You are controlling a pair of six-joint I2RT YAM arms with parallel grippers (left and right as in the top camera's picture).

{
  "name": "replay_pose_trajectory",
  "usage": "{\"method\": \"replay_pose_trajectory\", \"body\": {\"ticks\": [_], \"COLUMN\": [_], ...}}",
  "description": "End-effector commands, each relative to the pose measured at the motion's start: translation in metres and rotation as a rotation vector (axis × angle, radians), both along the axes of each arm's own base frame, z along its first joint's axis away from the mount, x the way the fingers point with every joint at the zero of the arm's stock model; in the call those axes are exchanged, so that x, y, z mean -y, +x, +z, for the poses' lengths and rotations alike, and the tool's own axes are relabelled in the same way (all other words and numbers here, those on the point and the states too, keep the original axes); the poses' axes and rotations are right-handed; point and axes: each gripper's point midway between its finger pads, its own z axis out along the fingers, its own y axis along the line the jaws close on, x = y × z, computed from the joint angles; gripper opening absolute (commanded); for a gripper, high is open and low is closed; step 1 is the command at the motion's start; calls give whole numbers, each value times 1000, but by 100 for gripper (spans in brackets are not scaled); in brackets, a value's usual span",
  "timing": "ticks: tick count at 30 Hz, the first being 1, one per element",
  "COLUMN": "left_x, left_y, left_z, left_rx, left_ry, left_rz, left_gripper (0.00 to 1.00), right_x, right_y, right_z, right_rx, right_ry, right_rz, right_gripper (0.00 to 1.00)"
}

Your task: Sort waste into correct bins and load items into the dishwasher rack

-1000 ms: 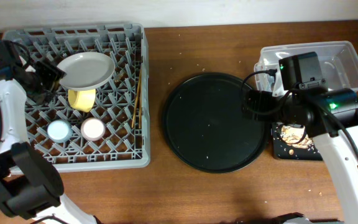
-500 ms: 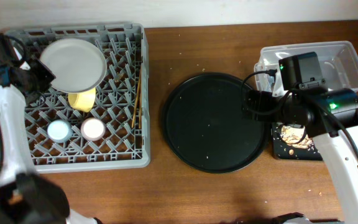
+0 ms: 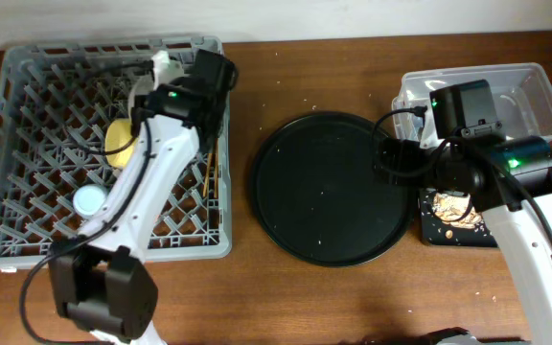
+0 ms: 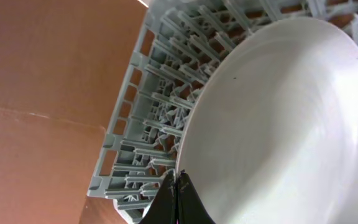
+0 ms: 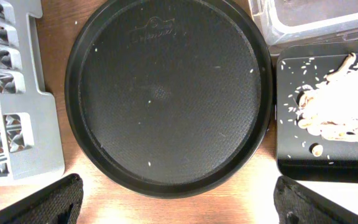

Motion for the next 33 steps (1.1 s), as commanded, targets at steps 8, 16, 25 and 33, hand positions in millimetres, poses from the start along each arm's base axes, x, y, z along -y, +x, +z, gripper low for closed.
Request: {"method": "replay_pose_trajectory", "body": {"ticks": [8, 16, 25, 33], "left_x": [36, 0, 0, 0], "left_y": [-28, -140, -225, -240], "left_z": [51, 173, 107, 97], "left_rx": [108, 471, 108, 41], "left_ry": [-456, -873, -899, -902], "left_rz": [-157, -277, -99, -66], "left_gripper": [99, 99, 99, 99], "right_x": [2, 0, -4, 24], "right_y": [6, 12, 0, -28], "right_z": [6, 39, 40, 78], "right_rx": [37, 201, 195, 860], "right_ry": [2, 20, 4, -273], "right_rz": [-15, 20, 103, 297], "right_gripper": [98, 98, 99, 98]}}
